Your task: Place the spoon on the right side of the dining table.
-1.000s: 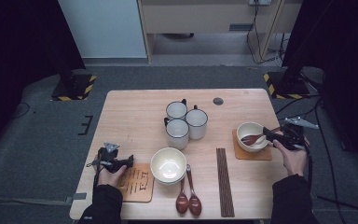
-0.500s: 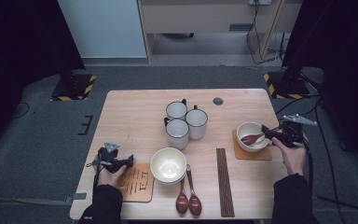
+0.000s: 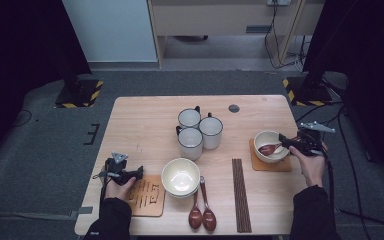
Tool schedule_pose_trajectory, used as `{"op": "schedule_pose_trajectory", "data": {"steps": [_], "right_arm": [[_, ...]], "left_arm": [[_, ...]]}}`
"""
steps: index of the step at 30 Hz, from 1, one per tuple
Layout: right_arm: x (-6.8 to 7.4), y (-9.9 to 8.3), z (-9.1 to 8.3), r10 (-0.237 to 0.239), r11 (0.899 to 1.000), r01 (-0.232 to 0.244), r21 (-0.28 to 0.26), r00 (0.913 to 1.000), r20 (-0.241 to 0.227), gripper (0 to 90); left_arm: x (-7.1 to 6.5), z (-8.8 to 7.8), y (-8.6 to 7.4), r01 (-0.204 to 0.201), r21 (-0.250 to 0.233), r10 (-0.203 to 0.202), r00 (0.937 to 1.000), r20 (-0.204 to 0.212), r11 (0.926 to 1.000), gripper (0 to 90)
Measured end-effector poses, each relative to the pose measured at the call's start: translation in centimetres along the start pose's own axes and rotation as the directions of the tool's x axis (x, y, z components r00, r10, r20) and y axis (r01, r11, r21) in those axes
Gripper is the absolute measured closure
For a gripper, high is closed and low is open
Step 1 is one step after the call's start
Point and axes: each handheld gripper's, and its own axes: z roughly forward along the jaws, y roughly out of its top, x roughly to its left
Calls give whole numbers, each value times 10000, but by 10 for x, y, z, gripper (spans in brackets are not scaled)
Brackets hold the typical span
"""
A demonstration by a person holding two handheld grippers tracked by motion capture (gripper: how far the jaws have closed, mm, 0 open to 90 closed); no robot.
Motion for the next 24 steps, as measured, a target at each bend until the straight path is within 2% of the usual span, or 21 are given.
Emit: {"op": "schedule_pose_trajectory", "data": {"steps": [13, 18, 24], "right_arm": [[12, 6, 7, -557, 9983, 562, 161, 9981, -273, 225], [11, 5, 10, -585, 9977, 591, 342, 9981, -171, 223], [8, 0, 5, -480, 9980, 482, 405, 9988, -64, 223]], "left_arm": [[0, 0, 0, 0, -1, 0, 10000, 2, 10000, 66], [0, 0, 0, -3, 0, 3, 10000, 2, 10000, 66], [0, 0, 0, -3, 1, 3, 10000, 0, 10000, 66]]}}
